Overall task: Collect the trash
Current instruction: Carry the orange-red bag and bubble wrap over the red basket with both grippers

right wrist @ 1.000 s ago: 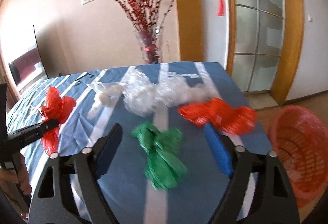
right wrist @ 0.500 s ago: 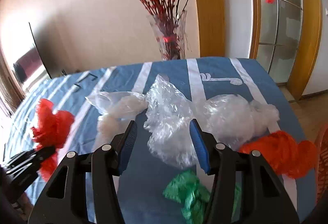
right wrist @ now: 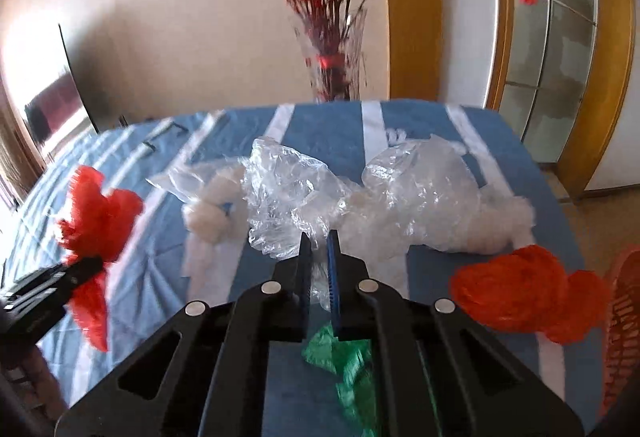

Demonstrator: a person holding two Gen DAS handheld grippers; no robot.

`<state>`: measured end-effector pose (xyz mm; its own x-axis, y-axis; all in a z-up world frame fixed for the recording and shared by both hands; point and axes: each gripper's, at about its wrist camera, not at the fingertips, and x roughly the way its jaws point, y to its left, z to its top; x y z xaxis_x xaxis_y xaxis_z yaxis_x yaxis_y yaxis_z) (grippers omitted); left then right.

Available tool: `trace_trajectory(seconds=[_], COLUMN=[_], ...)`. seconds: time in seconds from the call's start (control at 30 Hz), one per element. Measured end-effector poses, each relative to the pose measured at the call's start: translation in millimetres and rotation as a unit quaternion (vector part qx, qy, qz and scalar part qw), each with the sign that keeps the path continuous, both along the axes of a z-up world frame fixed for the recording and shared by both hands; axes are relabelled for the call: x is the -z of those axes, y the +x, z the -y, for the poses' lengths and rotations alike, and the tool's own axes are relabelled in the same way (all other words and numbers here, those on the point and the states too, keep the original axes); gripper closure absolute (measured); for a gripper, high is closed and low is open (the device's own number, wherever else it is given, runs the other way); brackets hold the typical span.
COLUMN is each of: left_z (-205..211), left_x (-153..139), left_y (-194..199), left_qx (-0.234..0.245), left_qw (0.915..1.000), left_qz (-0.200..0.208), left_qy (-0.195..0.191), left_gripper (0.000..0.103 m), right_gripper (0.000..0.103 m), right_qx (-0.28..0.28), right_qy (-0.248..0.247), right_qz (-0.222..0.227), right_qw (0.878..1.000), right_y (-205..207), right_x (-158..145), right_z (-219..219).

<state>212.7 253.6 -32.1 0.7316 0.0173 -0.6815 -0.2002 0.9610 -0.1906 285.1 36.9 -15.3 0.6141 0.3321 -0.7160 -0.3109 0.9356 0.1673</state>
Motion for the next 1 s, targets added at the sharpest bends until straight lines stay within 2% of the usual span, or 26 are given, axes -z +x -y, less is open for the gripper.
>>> trace_trajectory(seconds=[0.3,0.5,1.0], left_z=[23,49,143], left_x=[-21,-38,-62], left_y=[-18,-26,-24], left_qx=[0.019,0.041,0.119], left_qw=[0.9995,0.9984,0.9917], left_qz=[0.024,0.039,0.050], left_qy=[0.002,0.004,-0.003], left_gripper=[0.082,0.082,0.082], right_gripper=[0.095,0.095,0.095], right_qx=[0.031,0.073,0.162], right_qy=[0.041,0.054,0.060], right_qz=[0.059,0.088,0.114], right_qw=[0.997,0.992,0.978], right_y=[-45,-71,-120], right_x=[-59,-83,-93], right_z=[55,104,205])
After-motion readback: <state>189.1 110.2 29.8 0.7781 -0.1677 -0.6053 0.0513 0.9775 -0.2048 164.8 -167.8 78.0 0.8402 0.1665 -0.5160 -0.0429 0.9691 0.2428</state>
